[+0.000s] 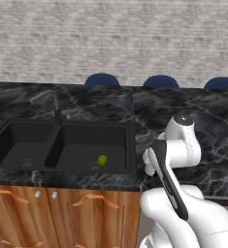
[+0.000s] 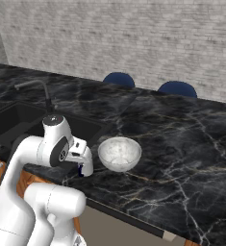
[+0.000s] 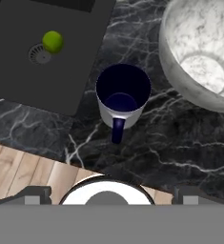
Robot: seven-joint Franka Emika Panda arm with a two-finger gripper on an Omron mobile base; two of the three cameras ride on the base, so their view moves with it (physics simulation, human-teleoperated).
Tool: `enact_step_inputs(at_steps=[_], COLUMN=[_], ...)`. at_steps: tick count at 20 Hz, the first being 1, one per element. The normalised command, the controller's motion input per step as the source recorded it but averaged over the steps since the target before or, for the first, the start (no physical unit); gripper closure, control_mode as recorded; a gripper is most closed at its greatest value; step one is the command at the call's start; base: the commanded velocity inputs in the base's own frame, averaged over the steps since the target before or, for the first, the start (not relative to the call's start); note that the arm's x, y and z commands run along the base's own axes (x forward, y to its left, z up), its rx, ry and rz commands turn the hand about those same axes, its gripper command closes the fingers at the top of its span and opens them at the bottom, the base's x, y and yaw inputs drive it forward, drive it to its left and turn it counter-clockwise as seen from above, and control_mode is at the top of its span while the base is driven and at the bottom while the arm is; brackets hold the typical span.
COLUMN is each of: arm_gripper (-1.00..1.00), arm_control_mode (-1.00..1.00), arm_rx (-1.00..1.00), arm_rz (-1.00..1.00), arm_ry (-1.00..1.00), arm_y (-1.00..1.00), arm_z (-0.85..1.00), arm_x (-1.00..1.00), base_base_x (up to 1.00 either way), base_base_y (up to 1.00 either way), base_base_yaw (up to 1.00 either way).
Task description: Clear the mugs and bowl far away from the sink.
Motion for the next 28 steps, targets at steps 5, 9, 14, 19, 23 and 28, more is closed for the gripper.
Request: enact_step_inputs(at_steps=[5,9,14,19,23,28], arm_gripper=[-1.00,-1.00,-1.00,-1.00,-1.00,-1.00], arm_control_mode=[-1.00,-1.00,-1.00,-1.00,-1.00,-1.00], arm_rx=[0.00,0.00,0.00,0.00,0.00,0.00], arm_rz=[0.00,0.00,0.00,0.00,0.00,0.00], arm_ry=[0.02,0.02,0.01,0.01,0.00,0.00], arm_y=[-0.06,-0.06,0.00,0.00,0.00,0.00], arm_z=[-0.33,-0.30,-0.30,-0.33,-0.36,-0.35], arm_x=[0.21,0.21,0.21,0.20,0.14,0.00], base_base_x=[0.00,0.00,0.00,0.00,0.00,0.00], base_base_y=[0.00,0.00,0.00,0.00,0.00,0.00], base_base_yaw=[0.00,0.00,0.00,0.00,0.00,0.00])
